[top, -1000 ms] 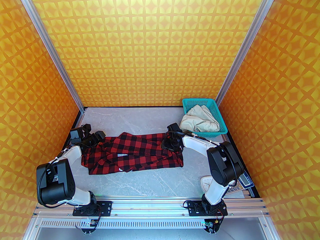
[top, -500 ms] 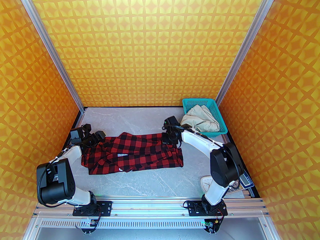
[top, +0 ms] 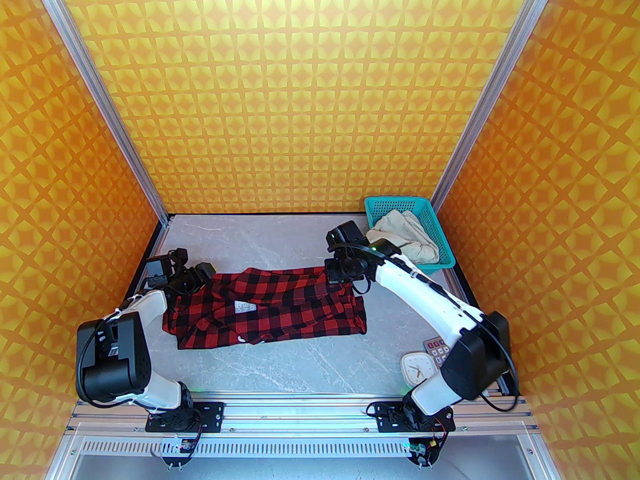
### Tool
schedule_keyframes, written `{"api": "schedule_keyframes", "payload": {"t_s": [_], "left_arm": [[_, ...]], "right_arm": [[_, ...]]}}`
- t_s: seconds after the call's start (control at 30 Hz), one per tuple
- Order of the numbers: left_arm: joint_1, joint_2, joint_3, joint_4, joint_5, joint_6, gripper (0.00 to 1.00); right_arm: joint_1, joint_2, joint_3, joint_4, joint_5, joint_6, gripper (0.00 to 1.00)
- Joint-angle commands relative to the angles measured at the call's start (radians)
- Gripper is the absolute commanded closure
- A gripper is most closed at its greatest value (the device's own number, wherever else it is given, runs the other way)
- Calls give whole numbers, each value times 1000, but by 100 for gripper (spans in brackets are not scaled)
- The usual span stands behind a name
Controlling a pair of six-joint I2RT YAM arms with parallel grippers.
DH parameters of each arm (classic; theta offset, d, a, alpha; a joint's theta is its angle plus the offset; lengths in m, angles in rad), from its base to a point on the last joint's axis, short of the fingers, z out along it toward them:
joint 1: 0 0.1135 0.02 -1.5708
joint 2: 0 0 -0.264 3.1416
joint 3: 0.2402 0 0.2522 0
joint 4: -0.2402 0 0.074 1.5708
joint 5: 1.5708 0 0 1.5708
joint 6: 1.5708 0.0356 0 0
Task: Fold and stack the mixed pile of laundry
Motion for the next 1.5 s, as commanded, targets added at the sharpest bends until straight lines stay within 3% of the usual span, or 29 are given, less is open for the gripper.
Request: {"api": "schedule_keyframes", "payload": {"t_s": [0.0, 0.37, 0.53, 0.67, 0.9, 1.17, 1.47], "left_arm": [[-15, 18, -4, 22, 16, -5, 50], [-26, 29, 23, 13, 16, 6, 50], [-26, 17, 14, 24, 16, 1, 50], [-25, -13, 3, 24, 14, 9, 50], [-24, -59, -20, 53, 10, -13, 51], [-20, -67, -4, 43, 10, -9, 51], [-24, -62, -10, 48, 13, -1, 50]], "right_arm": [[21, -19, -25, -33, 28, 0, 100], [27, 140, 132, -83, 96, 49, 98], [-46, 207, 131, -77, -19, 166, 100], [-96, 160, 43, -20, -96, 272, 100], [-86, 25, -89, 19, -199, 392, 100], [21, -76, -148, -12, -187, 441, 100], [69, -189, -271, -8, -157, 510, 100]]}}
